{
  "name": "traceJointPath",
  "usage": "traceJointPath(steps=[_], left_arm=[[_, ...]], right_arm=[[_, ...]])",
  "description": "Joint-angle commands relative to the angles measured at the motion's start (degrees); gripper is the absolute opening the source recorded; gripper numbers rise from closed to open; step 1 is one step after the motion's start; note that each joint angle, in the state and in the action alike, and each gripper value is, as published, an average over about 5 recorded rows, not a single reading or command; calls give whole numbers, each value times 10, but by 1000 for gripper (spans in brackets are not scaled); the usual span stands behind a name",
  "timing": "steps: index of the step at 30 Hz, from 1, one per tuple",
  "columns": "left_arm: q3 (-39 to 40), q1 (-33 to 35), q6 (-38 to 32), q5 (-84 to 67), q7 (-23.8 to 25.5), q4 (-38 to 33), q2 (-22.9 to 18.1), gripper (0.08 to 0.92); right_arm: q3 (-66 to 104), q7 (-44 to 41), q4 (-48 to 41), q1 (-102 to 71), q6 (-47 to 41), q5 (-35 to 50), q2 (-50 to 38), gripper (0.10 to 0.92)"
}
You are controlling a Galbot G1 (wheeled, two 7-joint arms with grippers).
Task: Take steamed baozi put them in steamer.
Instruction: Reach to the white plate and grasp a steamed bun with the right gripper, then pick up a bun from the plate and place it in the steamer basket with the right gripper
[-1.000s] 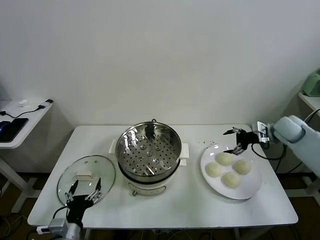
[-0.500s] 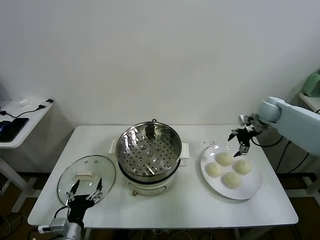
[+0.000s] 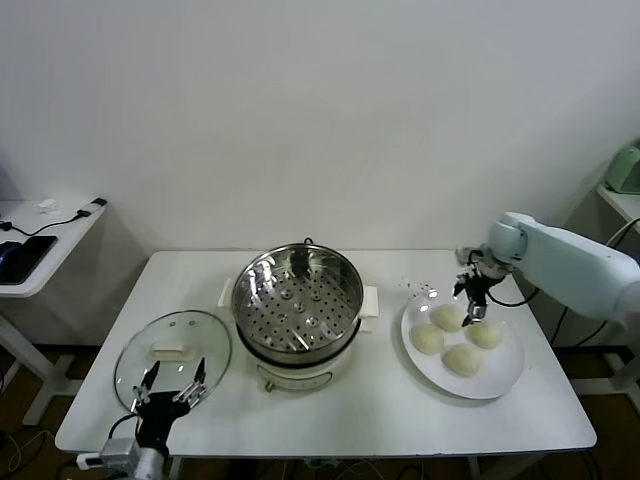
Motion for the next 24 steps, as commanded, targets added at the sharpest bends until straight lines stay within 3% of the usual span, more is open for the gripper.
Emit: traceJointPath(steps=[1,6,12,18,24], left_arm=[[0,1,0,1,0,-1,0,823],[-1,1,1,1,0,-3,-2,823],[0,2,2,1,1,-9,-4,823],[0,7,3,4,1,-15,-8,823],[0,15,4,9,0,-23,-11,823]], right_arm=[[24,7,-53,-34,-9,-10,37,823],[36,9,-84,-40,-5,-26,55,820],[46,9,-95,-43,-6,-34,65,700],[40,-3,-72,-35,-10,-33,56,613],[-3,-14,-10,34,-8,1,29,586]])
